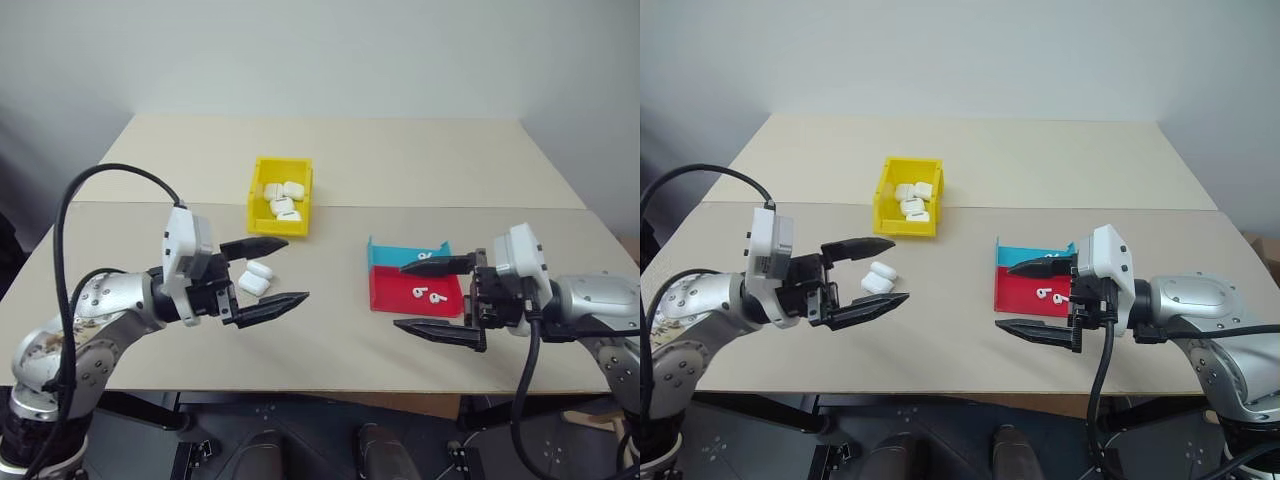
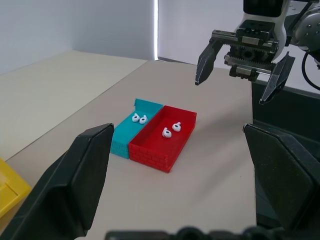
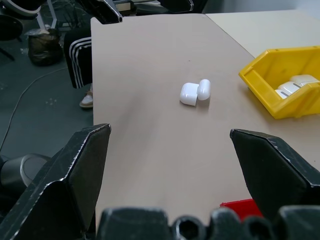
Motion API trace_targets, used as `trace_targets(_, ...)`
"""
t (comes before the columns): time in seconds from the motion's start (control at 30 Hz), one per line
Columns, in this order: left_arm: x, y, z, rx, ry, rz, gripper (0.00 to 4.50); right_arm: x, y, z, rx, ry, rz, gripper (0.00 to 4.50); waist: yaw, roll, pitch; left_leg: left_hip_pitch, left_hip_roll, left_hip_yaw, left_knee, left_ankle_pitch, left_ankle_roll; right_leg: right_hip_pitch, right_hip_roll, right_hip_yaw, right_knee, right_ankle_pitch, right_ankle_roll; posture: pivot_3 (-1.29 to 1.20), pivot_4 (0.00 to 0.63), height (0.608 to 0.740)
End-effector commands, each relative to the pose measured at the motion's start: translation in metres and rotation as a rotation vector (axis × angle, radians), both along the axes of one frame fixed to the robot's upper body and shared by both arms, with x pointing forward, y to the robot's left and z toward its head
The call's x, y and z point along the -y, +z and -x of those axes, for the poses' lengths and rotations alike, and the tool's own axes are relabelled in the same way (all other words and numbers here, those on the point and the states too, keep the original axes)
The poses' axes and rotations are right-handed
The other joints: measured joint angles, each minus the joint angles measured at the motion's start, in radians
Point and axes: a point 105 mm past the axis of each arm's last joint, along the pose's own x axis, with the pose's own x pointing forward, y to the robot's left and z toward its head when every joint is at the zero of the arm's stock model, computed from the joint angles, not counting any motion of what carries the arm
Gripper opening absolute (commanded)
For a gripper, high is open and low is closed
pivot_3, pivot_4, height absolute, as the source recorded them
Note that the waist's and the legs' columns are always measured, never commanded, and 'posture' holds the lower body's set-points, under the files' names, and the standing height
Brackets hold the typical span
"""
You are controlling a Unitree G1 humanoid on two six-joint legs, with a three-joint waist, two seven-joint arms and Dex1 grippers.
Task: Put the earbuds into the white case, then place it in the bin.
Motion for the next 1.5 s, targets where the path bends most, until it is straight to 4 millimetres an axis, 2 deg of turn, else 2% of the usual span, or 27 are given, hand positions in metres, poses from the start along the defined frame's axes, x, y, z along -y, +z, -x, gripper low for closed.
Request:
trace_targets(0.03,0.0,0.013,0.006,0.038,-0.034,0.01,4.5,-0.002,0.01,0.004,0.04,0.022,-0.011,4.47,0.0,0.0,0.0,0.0,0.0,0.0,0.0,0.0,0.0,0.0,0.0,0.0,0.0,0.0,0.0,0.0,0.15,0.74)
trace_targets(0.27,-0.004,0.01,0.007,0.024,-0.021,-0.029,4.5,-0.001,0.011,0.003,0.045,0.02,-0.012,4.47,0.001,0.0,0.0,0.0,0.0,0.0,0.0,0.0,0.0,0.0,0.0,0.0,0.0,0.0,0.0,0.0,0.15,0.74)
trace_targets(0.5,-0.021,0.002,0.0,-0.034,0.078,-0.144,4.5,0.001,0.011,0.004,0.012,0.023,-0.005,4.47,0.0,0.0,0.0,0.0,0.0,0.0,0.0,0.0,0.0,-0.001,0.0,0.0,0.0,0.0,0.0,0.0,0.15,0.74)
trace_targets(0.7,-0.033,0.006,-0.006,-0.038,0.14,-0.179,4.5,0.001,0.014,-0.001,0.021,0.004,0.004,4.47,0.0,0.0,0.0,0.0,0.0,0.001,-0.001,0.0,0.0,-0.001,0.0,0.0,0.0,0.0,0.0,0.0,0.15,0.74)
trace_targets(0.8,-0.042,-0.004,-0.01,-0.048,0.208,-0.373,4.5,-0.001,0.014,-0.002,0.027,-0.018,0.023,4.47,0.0,-0.002,0.001,0.0,0.0,0.0,-0.001,0.0,0.0,-0.001,0.0,0.0,0.0,-0.001,0.0,0.0,0.15,0.74)
trace_targets(0.97,-0.062,-0.017,-0.034,-0.266,0.391,-0.511,4.5,-0.001,0.013,-0.002,0.016,-0.038,0.019,4.47,0.008,-0.002,0.001,0.0,0.0,0.001,-0.003,0.0,0.0,-0.001,0.0,0.0,0.0,-0.002,0.001,0.0,0.15,0.74)
trace_targets(1.03,-0.065,-0.024,-0.041,-0.318,0.453,-0.572,4.5,-0.003,0.012,-0.002,0.021,-0.045,0.013,4.47,0.007,-0.002,0.001,0.0,0.0,0.001,-0.003,0.0,0.0,-0.001,0.0,0.0,0.0,-0.003,0.004,0.0,0.15,0.74)
trace_targets(1.2,-0.073,-0.043,-0.053,-0.451,0.552,-0.686,4.5,-0.007,0.01,-0.002,0.029,-0.067,0.002,4.47,0.002,-0.003,0.002,-0.002,-0.001,0.001,-0.003,0.0,0.0,-0.003,0.0,0.0,0.0,-0.002,0.001,0.0,0.15,0.74)
trace_targets(1.33,-0.065,-0.051,-0.067,-0.564,0.607,-0.697,4.5,-0.009,0.009,-0.003,0.034,-0.077,-0.006,4.47,0.003,-0.004,0.002,-0.002,-0.001,0.0,-0.003,0.0,0.0,-0.003,0.0,0.0,0.0,-0.001,0.001,0.0,0.15,0.74)
trace_targets(1.5,-0.046,-0.068,-0.086,-0.6,0.665,-0.742,4.5,-0.011,0.01,-0.003,0.047,-0.091,-0.016,4.47,0.004,-0.004,0.002,-0.003,-0.002,0.0,-0.002,0.0,0.0,-0.003,0.0,0.0,0.0,-0.001,0.001,0.0,0.15,0.74)
